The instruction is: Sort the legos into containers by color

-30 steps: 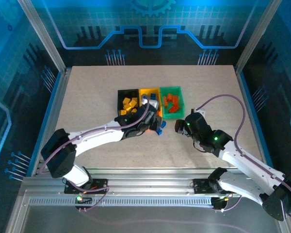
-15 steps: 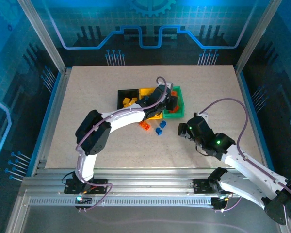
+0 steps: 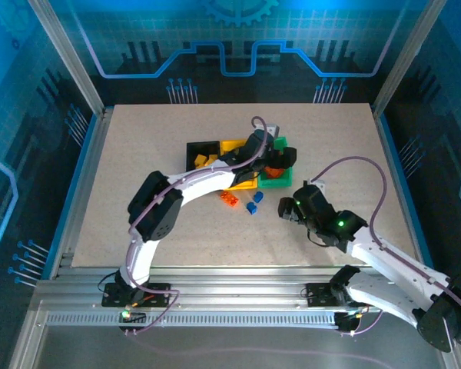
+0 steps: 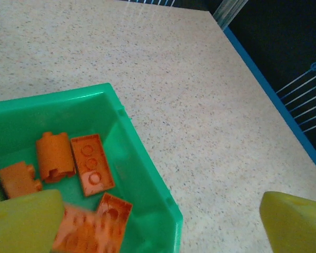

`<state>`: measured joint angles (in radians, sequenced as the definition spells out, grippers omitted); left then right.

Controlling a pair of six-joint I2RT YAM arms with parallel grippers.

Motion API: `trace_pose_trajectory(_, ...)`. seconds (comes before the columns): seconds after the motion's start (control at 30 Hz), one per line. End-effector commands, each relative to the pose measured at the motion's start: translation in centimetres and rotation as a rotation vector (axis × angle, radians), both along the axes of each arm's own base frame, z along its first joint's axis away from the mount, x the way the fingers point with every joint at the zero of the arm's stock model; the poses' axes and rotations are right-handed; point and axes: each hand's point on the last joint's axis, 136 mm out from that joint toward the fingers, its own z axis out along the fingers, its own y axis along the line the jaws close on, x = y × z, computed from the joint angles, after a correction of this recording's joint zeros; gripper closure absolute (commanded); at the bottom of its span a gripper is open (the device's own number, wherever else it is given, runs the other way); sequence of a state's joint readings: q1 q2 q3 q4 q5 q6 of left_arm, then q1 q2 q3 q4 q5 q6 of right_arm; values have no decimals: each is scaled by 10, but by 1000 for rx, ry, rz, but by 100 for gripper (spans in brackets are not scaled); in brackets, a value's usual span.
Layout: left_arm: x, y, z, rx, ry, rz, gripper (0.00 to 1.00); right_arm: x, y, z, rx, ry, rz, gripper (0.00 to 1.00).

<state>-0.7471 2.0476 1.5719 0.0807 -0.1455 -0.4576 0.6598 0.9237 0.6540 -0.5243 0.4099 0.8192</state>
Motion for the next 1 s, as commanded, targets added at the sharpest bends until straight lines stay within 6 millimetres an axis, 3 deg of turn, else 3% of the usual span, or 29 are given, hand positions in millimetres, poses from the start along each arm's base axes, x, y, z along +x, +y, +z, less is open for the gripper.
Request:
trace_pose_trajectory(0.0, -24, 12, 84, -155, -113, -27, 1, 6, 15, -1, 44, -8, 31, 13)
trace_pose_trajectory(0.1, -51, 33, 100, -204, -126, -33, 1, 11, 30, -3, 46, 1, 64, 12)
trace_pose_trajectory(0.23, -92, 72, 93, -226, -91, -17, 1, 18, 55, -10, 31, 15, 117, 12)
trace_pose_trajectory(0.43, -158, 139, 47, -213, 21, 43, 1, 29, 91, -29, 30, 47, 164, 16)
trace_pose_trajectory(0.6, -201, 180, 12, -204, 108, 82, 1, 43, 108, -50, 12, 92, 162, 16)
trace_pose_trajectory(0.8, -229, 211, -11, -241, 140, 129, 1, 65, 125, -66, -37, 110, 166, 17)
trace_pose_trajectory(0.97, -237, 224, -20, -210, 150, 155, 1, 74, 129, -84, -81, 153, 166, 28)
